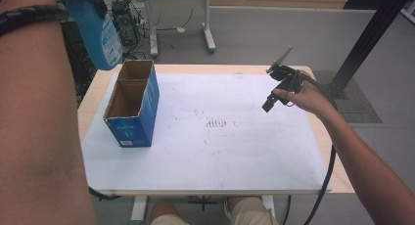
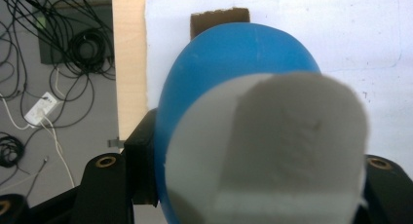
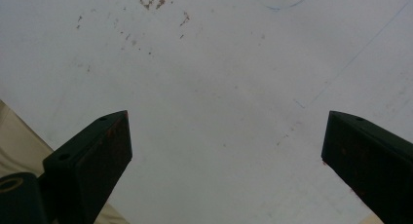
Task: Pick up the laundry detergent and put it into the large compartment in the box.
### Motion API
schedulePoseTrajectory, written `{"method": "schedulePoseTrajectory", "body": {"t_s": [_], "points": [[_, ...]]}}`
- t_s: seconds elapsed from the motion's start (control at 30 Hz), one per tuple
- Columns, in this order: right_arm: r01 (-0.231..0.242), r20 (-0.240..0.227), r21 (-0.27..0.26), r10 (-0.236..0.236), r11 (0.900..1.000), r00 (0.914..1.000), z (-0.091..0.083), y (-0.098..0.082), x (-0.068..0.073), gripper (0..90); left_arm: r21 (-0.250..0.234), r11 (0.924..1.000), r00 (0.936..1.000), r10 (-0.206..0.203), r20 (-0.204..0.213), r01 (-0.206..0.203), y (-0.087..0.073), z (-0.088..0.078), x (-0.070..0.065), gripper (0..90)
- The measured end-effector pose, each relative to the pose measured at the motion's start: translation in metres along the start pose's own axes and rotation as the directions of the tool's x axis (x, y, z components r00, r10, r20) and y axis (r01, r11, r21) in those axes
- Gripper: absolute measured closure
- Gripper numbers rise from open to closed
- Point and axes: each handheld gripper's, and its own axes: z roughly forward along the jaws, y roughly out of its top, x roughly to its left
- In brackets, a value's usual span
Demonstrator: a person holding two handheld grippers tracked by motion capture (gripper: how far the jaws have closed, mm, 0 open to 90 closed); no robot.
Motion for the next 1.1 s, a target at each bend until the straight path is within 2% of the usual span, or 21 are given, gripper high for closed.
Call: {"method": "schedulePoseTrajectory", "body": {"t_s": [0.37,0.63,0.93,1.1], "points": [[0.009,0.002,0.000,-0.009,1.000,1.0000,-0.002,0.000,0.004,4.3,0.008,0.9995,0.9994,-0.030,0.018,0.030,-0.004,0.022,0.009,37.8],[0.013,0.001,0.005,-0.013,1.000,0.9999,-0.002,0.001,0.005,4.3,0.033,0.9987,0.9988,-0.040,0.027,0.039,-0.005,0.043,0.014,37.8],[0.018,0.001,0.009,-0.018,1.000,0.9998,-0.001,0.004,0.006,4.3,0.038,0.9977,0.9981,-0.057,0.025,0.056,-0.009,0.065,0.015,37.7],[0.019,0.005,0.009,-0.019,1.000,0.9998,0.000,0.004,0.007,4.3,0.059,0.9964,0.9976,-0.063,0.029,0.061,-0.009,0.079,0.015,37.8]]}}
